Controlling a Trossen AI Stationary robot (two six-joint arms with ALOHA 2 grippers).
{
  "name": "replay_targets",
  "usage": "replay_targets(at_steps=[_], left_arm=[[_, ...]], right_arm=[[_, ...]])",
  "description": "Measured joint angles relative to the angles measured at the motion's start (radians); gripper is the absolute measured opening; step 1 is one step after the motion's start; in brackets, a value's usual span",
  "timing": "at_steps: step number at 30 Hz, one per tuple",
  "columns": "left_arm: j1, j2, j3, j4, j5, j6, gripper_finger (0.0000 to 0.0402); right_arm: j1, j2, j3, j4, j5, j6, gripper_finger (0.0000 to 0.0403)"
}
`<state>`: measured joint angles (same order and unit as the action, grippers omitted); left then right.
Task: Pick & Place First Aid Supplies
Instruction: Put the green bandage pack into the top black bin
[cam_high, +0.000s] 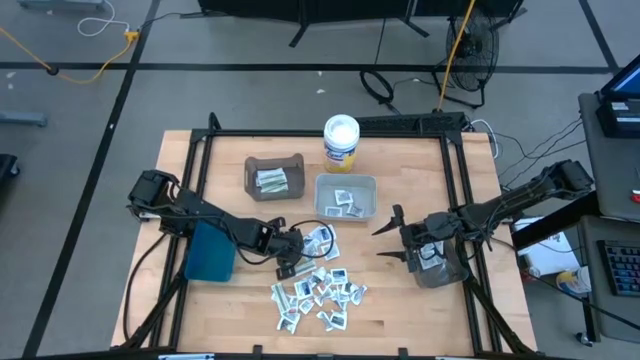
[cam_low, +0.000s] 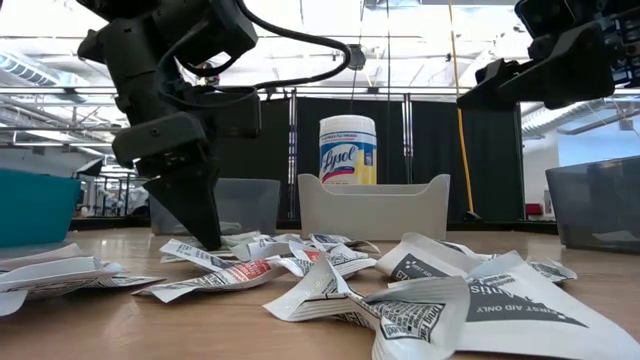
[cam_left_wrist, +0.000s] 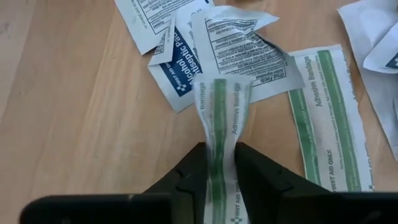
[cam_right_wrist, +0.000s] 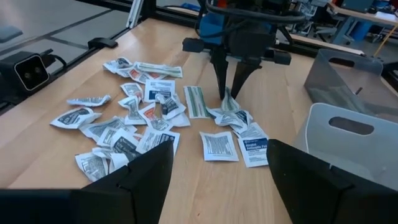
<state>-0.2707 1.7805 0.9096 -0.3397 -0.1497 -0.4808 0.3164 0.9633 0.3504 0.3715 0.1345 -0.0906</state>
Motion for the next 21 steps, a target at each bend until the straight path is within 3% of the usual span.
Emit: replay_targets(at_steps=[11,17,21], left_arm=[[0.001,-0.024,-0.003,-0.01,-0.003,0.0,0.0028],[0.0,-0.122,-0.005,-0.05,-0.006,0.006,0.002],[0.002,-0.19,-0.005,-0.101,-0.069,0.019,0.002]], right_arm=[[0.0,0.0,0.0,0.004,0.0,0.0,0.0253],[0.0,0.0,0.0,0.005,0.0,0.0,0.0253],[0.0,0.0,0.0,0.004,-0.002,0.0,0.0254]])
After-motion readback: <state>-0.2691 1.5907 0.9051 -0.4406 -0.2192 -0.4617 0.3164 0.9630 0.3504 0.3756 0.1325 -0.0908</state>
